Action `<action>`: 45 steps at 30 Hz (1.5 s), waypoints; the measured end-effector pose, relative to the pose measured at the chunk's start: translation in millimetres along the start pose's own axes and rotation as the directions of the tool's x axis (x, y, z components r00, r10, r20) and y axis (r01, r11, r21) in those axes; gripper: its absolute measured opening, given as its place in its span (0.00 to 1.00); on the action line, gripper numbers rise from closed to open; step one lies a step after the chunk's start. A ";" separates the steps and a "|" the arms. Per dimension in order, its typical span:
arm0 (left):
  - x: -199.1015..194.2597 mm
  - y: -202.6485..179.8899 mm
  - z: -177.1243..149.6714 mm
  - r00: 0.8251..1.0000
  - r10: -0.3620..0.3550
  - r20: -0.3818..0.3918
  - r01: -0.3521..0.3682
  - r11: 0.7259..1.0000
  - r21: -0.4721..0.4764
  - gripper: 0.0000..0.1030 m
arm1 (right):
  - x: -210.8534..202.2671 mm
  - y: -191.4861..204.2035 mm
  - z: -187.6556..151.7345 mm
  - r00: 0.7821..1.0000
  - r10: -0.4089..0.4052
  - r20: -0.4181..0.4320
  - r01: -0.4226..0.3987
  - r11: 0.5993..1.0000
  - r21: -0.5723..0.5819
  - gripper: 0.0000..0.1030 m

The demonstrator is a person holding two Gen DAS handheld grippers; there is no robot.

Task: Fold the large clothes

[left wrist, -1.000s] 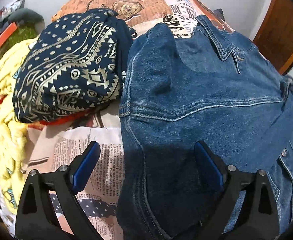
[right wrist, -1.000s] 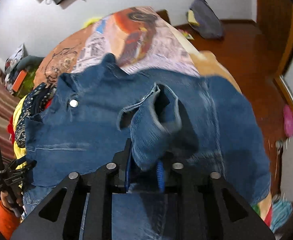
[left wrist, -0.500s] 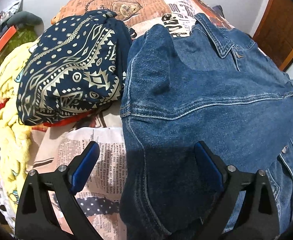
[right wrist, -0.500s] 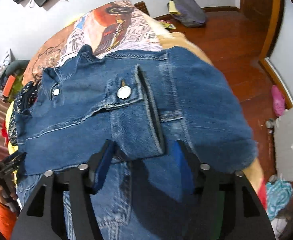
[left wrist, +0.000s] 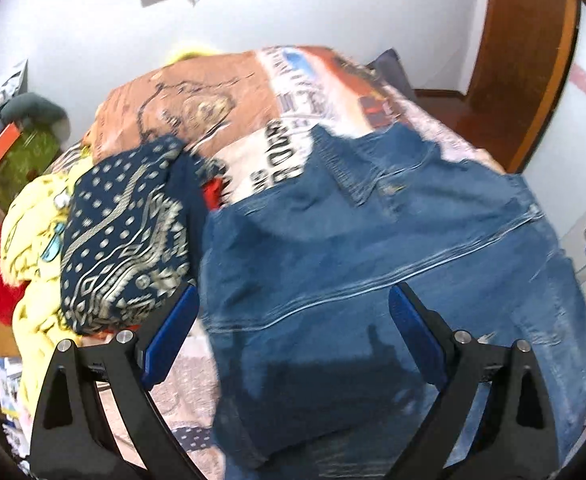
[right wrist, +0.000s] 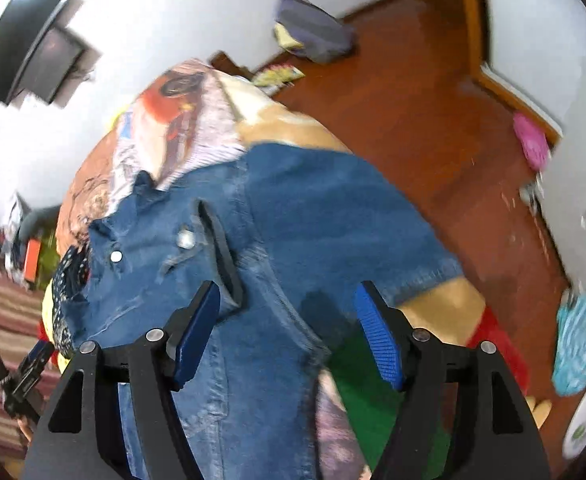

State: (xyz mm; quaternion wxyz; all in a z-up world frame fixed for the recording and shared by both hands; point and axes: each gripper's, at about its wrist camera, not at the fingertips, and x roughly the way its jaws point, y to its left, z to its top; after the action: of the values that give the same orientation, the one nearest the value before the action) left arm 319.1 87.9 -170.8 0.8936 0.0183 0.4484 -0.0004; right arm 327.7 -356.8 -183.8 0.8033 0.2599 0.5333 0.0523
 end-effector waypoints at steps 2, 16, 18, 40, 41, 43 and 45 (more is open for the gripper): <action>1.3 -10.7 1.4 1.000 -0.028 0.003 0.028 1.000 0.006 0.93 | 11.5 -17.6 -5.1 0.999 0.004 -0.031 -0.002 0.998 0.061 0.65; 26.5 -23.5 -19.9 0.996 -0.034 -0.084 0.034 0.999 0.002 0.93 | 61.2 -64.3 12.3 1.000 0.026 0.014 -0.029 0.955 0.294 0.63; 27.9 -20.8 -21.6 0.995 -0.028 -0.091 0.028 1.000 -0.002 0.93 | 66.4 -63.0 17.3 0.999 -0.015 0.029 0.005 0.953 0.302 0.55; 3.6 -24.5 -27.8 1.000 -0.001 -0.017 0.002 0.999 0.054 0.93 | -39.8 148.3 8.3 0.955 0.095 0.283 0.024 0.920 -0.390 0.08; 2.5 -23.6 -29.2 1.000 -0.002 -0.015 0.003 0.999 0.053 0.93 | -34.4 158.8 -0.2 0.961 0.120 0.250 0.000 0.902 -0.431 0.08; 2.7 -21.7 -31.5 1.000 -0.005 -0.019 0.006 0.999 0.049 0.93 | -18.0 168.6 -16.4 0.975 0.122 0.183 -0.019 0.875 -0.483 0.08; 4.0 -19.4 -34.1 1.000 -0.009 -0.027 0.011 0.999 0.044 0.93 | 10.3 168.8 -33.9 0.992 0.083 0.095 -0.023 0.858 -0.514 0.09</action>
State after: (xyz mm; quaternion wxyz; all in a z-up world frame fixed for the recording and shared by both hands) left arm 293.9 69.7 -195.0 0.8868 0.0358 0.4604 -0.0146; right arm 334.7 -195.7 -122.5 0.8707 0.0546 0.4464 0.1990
